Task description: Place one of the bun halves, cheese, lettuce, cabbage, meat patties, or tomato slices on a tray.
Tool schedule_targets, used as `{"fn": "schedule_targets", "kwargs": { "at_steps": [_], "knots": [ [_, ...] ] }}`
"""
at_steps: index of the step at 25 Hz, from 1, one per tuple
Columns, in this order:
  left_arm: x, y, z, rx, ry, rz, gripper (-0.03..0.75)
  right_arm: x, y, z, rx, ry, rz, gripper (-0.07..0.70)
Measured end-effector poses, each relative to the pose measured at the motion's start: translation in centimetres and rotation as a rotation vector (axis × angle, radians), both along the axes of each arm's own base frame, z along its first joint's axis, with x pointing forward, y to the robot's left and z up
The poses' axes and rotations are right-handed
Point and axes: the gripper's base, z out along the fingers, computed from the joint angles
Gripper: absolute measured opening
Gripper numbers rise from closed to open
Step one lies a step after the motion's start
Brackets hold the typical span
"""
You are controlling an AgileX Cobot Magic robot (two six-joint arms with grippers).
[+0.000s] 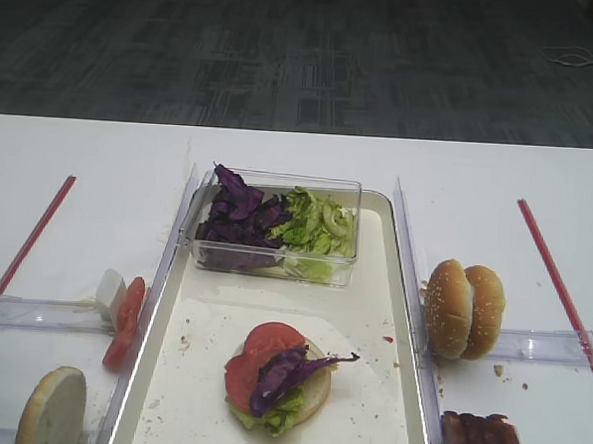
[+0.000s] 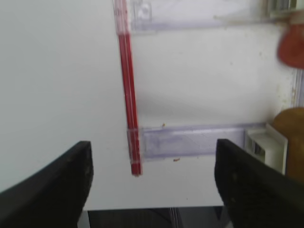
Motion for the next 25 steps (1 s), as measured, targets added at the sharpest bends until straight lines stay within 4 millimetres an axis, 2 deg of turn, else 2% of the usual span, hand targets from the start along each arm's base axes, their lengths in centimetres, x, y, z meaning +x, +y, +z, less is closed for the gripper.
{"fn": "schedule_targets", "kwargs": {
  "at_steps": [9, 14, 19, 25],
  "knots": [
    [-7.6, -0.3, 0.5, -0.02, -0.048, 0.011, 0.524, 0.0, 0.0, 0.0, 0.0, 0.0, 0.0, 0.626],
    [-11.0, -0.4, 0.3, -0.018, -0.137, 0.01, 0.522, 0.0, 0.0, 0.0, 0.0, 0.0, 0.0, 0.626],
    [-13.5, -0.6, 0.9, -0.038, -0.299, 0.013, 0.515, 0.0, 0.0, 0.0, 0.0, 0.0, 0.0, 0.626],
    [-15.6, -0.7, 1.8, -0.037, -0.455, 0.01, 0.512, 0.0, 0.0, 0.0, 0.0, 0.0, 0.0, 0.626]
  ]
}}
